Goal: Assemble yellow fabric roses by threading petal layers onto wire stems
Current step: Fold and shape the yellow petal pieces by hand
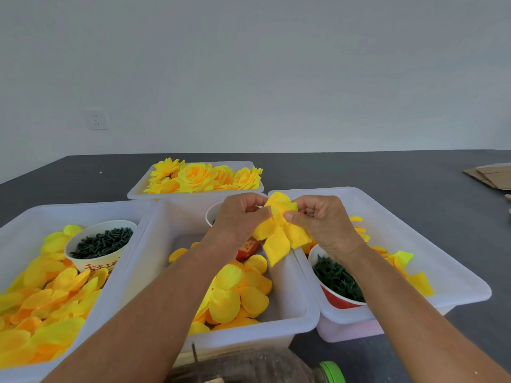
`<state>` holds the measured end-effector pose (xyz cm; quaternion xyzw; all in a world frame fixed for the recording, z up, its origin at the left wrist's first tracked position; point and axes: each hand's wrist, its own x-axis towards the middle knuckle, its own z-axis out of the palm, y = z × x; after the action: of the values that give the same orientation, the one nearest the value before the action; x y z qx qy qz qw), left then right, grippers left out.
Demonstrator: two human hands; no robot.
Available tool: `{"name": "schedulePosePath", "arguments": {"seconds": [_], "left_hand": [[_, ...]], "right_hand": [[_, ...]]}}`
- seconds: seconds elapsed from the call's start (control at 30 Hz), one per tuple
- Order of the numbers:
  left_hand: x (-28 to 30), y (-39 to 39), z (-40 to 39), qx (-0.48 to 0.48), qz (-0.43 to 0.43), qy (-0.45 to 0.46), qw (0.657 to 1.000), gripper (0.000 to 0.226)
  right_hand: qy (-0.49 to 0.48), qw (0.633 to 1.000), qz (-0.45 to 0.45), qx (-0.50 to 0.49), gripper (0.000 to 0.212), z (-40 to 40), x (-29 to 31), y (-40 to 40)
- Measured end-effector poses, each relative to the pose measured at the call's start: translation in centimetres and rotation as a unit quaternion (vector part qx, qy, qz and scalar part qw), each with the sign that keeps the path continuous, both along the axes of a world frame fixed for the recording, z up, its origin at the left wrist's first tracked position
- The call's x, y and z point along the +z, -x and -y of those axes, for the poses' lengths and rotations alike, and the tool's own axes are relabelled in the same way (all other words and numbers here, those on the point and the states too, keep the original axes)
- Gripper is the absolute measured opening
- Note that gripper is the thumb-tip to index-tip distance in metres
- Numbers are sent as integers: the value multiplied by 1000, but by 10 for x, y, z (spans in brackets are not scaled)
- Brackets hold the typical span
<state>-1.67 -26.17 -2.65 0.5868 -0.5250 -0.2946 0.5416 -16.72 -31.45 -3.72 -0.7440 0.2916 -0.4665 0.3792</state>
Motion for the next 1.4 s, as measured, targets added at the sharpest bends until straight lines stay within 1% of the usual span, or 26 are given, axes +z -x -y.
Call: {"name": "schedulePosePath", "arguments": {"seconds": [0.07, 0.1, 0.17, 0.27, 0.4, 0.47, 0.57, 0.67, 0.77, 0.87, 1.13, 1.27, 1.4], "left_hand": [[-1, -1, 1, 1, 19, 10, 1000, 5], [-2, -1, 2, 6, 29, 17, 999, 11], [-3, 0, 2, 16, 32, 15, 999, 26], [-4, 2, 5, 32, 14, 3, 999, 34], [-4, 1, 7, 45, -1, -7, 999, 34], [-4, -1, 8, 59, -37, -18, 997, 32], [-3, -6, 11, 96, -100, -29, 990, 29], [-3, -7, 12, 111, -144, -34, 983, 28], [-4, -12, 14, 142, -191, -34, 971, 30], [-4, -17, 15, 175, -225, -28, 958, 29], [-4, -18, 16, 184, -230, -4, 956, 30], [-3, -18, 14, 196, -231, 2, 953, 28], [-3, -19, 14, 207, -236, 10, 949, 29]], "right_hand": [[7, 1000, -1, -14, 18, -1, 0, -1], [8, 1000, 2, -25, 18, 0, -1, -2], [29, 997, -4, -65, 26, 0, -3, -3], [72, 993, -23, -91, 30, 1, -4, -6], [109, 988, -35, -106, 15, 1, -6, -7], [122, 987, -20, -107, 12, 1, -6, -7], [94, 990, 2, -108, 20, 1, -2, -5], [57, 994, 18, -95, 27, 2, 0, -5], [14, 993, 93, -77, 30, 3, 3, -3], [-10, 983, 154, -102, 31, 5, 5, 0], [-36, 957, 218, -187, 25, 8, 6, 4], [-63, 946, 232, -218, 22, 10, 7, 5], [-101, 925, 229, -284, 21, 14, 6, 10]]}}
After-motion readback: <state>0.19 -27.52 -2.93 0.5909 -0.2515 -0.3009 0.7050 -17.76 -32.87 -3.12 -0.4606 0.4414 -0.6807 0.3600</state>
